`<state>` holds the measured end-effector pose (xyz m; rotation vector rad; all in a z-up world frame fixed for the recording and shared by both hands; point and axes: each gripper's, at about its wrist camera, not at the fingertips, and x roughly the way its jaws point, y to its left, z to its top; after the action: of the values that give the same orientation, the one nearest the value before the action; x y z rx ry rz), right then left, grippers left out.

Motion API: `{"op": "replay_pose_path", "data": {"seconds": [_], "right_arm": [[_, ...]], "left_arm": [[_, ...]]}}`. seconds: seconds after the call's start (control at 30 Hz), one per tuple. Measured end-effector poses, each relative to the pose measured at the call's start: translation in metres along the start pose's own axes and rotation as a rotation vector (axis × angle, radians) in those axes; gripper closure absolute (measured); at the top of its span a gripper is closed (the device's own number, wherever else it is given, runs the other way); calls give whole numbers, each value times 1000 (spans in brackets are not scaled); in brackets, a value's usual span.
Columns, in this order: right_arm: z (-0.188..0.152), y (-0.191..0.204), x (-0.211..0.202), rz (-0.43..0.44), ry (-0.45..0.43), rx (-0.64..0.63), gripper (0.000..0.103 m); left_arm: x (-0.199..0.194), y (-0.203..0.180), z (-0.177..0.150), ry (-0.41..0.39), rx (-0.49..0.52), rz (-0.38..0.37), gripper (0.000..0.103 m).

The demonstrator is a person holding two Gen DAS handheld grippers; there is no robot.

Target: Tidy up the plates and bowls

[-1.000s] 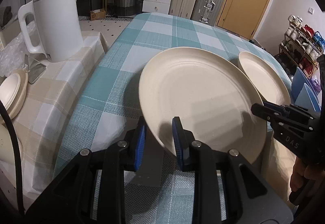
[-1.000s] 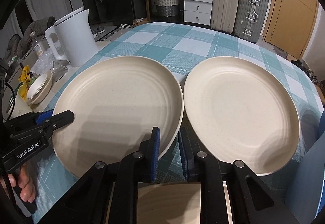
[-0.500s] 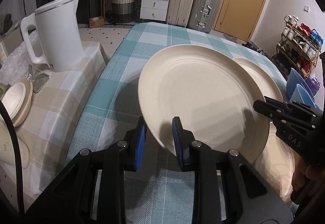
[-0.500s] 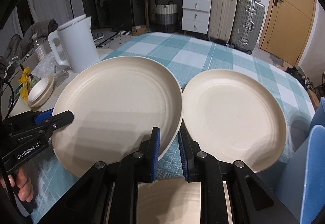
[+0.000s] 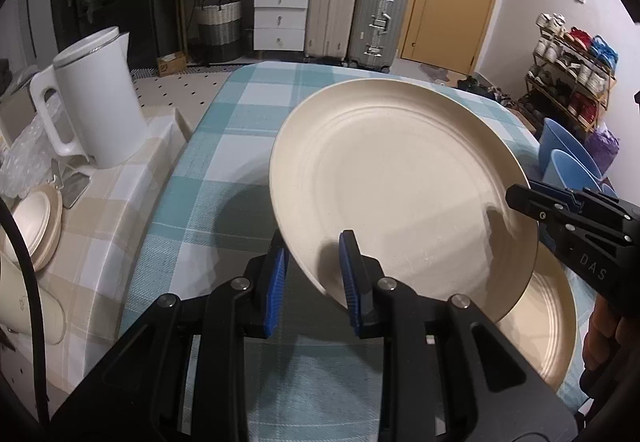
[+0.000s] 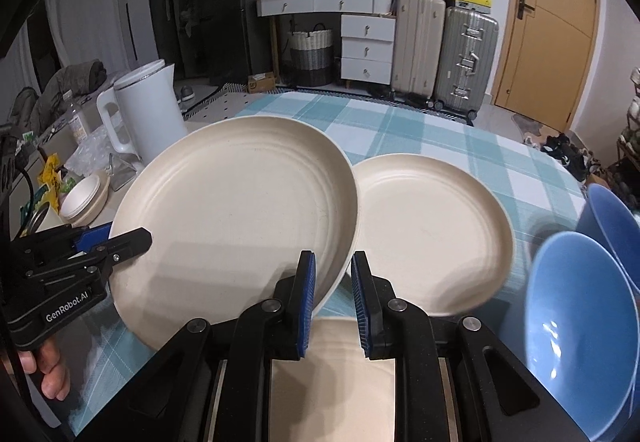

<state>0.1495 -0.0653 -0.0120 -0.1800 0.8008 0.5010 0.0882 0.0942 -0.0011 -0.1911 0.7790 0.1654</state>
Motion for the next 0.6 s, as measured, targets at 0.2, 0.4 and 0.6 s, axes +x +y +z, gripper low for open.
{"op": "replay_pose_path", "data": {"seconds": [0.2,0.4,0.6], "right_arm": [[-9,-9,-21,-18,-16,20,84],[-21,-20,-43,-42,-30,46,84],[-31,-26,-63,-52,-46,55,84]], "left_arm": [[-16,-23,0,-12,45,-18,80],[-33,-46,-3,-22,87,-37,80],[-48,-59,-9,-26,105,-54,80]]}}
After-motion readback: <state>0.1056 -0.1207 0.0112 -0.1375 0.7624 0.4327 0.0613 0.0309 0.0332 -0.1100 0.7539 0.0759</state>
